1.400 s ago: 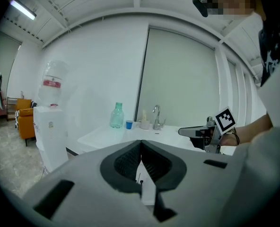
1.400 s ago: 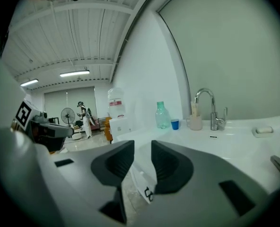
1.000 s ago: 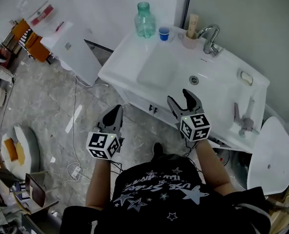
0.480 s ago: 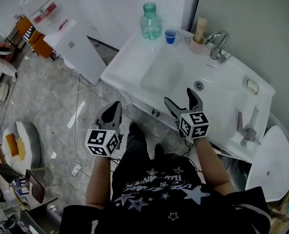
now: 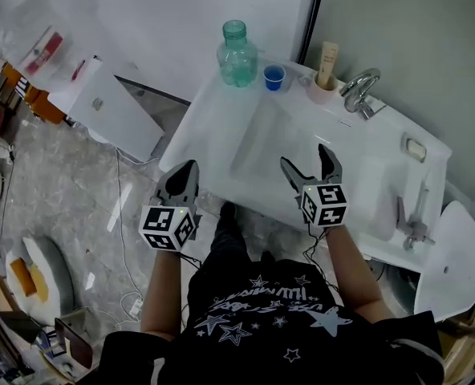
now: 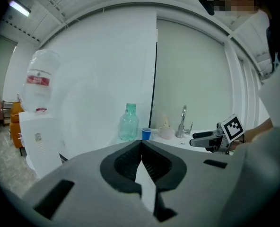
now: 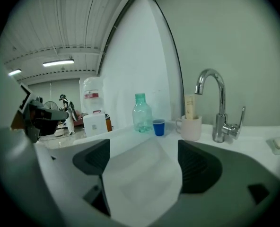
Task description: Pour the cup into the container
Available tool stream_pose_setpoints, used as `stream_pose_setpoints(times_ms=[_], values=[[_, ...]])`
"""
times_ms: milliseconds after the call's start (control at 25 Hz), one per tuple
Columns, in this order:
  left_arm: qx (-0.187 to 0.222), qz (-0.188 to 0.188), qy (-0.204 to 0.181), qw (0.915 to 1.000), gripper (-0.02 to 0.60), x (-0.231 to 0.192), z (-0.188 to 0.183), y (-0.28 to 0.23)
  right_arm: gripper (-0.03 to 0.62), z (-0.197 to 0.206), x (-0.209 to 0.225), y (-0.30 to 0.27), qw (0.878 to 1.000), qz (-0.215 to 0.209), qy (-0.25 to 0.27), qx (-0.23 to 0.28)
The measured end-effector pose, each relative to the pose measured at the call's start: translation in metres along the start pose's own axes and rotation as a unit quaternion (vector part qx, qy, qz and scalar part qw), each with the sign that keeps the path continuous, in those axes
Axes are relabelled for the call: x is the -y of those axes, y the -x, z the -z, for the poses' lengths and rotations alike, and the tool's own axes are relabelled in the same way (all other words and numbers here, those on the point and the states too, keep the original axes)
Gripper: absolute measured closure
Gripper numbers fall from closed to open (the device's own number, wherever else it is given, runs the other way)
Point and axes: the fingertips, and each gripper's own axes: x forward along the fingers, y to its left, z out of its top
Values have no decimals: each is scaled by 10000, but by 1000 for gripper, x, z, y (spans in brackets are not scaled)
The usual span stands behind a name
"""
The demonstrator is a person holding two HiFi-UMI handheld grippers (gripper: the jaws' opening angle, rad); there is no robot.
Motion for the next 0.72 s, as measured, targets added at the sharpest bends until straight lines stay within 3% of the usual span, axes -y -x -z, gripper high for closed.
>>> stream_pose_setpoints(times_ms=[360,720], values=[[-204,526,-101,9984,569,-70,-28,-89,165,-18,19,-73,9982,544,-174,-177],[-149,975,-243,9948,569,-111,-60,-160,189,-39,27,-129,9959,869,-78,-230]])
